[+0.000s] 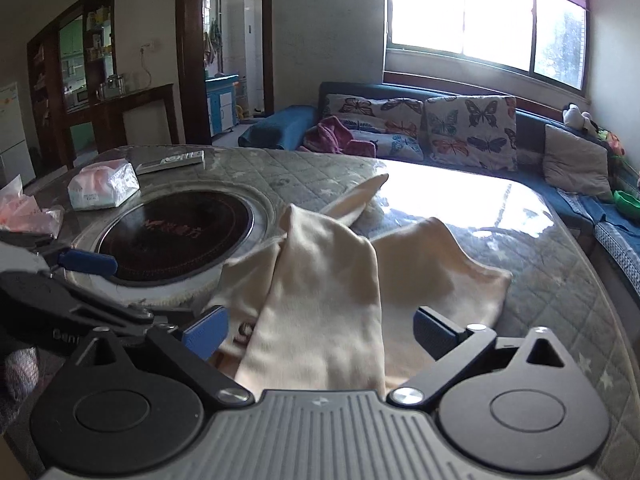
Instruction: Fold clothes
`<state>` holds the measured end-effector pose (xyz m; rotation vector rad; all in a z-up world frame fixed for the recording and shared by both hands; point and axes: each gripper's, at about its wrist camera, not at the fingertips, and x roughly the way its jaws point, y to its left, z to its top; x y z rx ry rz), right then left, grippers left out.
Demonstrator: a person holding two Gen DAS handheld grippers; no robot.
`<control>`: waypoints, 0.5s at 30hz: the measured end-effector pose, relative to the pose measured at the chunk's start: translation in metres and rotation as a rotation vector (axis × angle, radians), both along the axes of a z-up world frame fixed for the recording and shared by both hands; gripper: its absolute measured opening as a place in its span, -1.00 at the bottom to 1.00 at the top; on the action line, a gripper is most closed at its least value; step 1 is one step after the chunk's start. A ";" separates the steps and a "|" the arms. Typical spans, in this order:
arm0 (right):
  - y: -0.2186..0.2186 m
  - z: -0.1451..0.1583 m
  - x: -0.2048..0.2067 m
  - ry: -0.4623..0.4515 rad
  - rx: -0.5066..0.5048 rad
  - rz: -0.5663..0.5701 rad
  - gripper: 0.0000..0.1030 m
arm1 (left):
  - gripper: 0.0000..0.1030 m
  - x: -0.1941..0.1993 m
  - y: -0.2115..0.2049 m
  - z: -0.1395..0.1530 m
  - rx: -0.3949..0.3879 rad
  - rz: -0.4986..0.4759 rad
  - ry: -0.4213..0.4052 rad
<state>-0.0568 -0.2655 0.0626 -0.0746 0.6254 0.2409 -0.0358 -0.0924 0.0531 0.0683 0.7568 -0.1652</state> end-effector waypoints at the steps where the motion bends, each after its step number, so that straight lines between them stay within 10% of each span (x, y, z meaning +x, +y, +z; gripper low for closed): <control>1: 0.000 0.002 0.006 0.002 0.007 0.001 0.82 | 1.00 0.002 0.002 -0.001 -0.001 0.004 0.002; 15: 0.038 0.001 0.108 0.075 -0.005 0.084 0.22 | 0.88 0.014 0.032 -0.011 -0.024 0.062 0.037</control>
